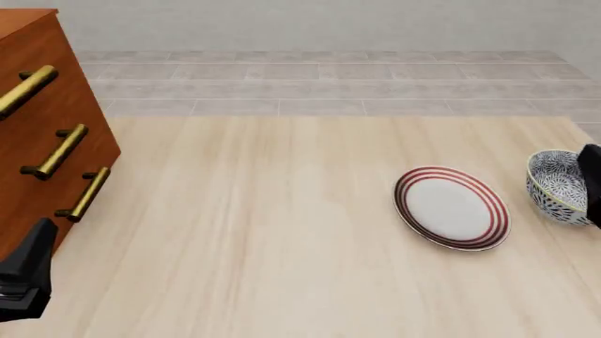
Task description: Put the bowl on top of the cabinet.
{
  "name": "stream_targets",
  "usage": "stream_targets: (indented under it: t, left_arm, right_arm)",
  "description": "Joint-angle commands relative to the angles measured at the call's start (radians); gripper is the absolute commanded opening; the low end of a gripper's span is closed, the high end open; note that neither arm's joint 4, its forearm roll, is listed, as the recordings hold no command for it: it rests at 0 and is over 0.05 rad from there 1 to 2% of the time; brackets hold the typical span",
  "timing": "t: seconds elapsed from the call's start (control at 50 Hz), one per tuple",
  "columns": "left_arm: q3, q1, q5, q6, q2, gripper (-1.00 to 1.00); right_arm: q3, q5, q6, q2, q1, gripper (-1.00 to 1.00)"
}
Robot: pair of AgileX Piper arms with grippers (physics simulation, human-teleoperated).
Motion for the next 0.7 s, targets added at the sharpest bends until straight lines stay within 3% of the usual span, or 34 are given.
stream_targets:
  t: [0.02, 0.16, 0.22, 0.28, 0.42, 0.48, 0.54, 0.58, 0.6, 0.68, 0.7]
  left_arm:
    - [0.0, -0.004, -0.003, 0.003, 0.004, 1.0]
    - [0.0, -0.004, 0.0, -0.002, 0.001, 1.0]
    - [0.0, -0.003, -0.004, -0.004, 0.004, 1.0]
    - [0.0, -0.005, -0.005, -0.006, 0.006, 1.0]
    - [0.0, -0.005, -0.003, -0.007, 0.004, 1.0]
    - [0.0, -0.006, -0.004, -0.006, 0.005, 1.0]
    - [0.0, -0.007, -0.001, -0.006, 0.001, 1.0]
    - [0.0, -0.011, 0.002, -0.006, -0.002, 1.0]
    - [0.0, -0.011, 0.003, -0.006, -0.004, 1.0]
    - [-0.001, -0.01, 0.003, -0.007, -0.003, 1.0]
    - [-0.001, -0.01, 0.001, -0.005, -0.002, 1.0]
  right_arm:
    - [-0.104, 0.064, 0.009, 0.09, -0.066, 1.0]
    - [-0.137, 0.081, -0.007, 0.152, -0.117, 1.0]
    - [-0.149, 0.082, -0.063, 0.184, -0.137, 1.0]
    - [-0.172, 0.089, -0.004, 0.215, -0.147, 1.0]
    - [-0.195, 0.078, -0.016, 0.257, -0.176, 1.0]
    - [-0.201, 0.066, -0.05, 0.289, -0.216, 1.0]
    - [-0.231, 0.083, -0.023, 0.341, -0.227, 1.0]
    - [-0.249, 0.087, -0.087, 0.372, -0.263, 1.0]
    - [-0.256, 0.094, -0.09, 0.381, -0.263, 1.0]
    - [-0.284, 0.1, -0.085, 0.387, -0.262, 1.0]
    - [-0.297, 0.11, -0.053, 0.413, -0.259, 1.0]
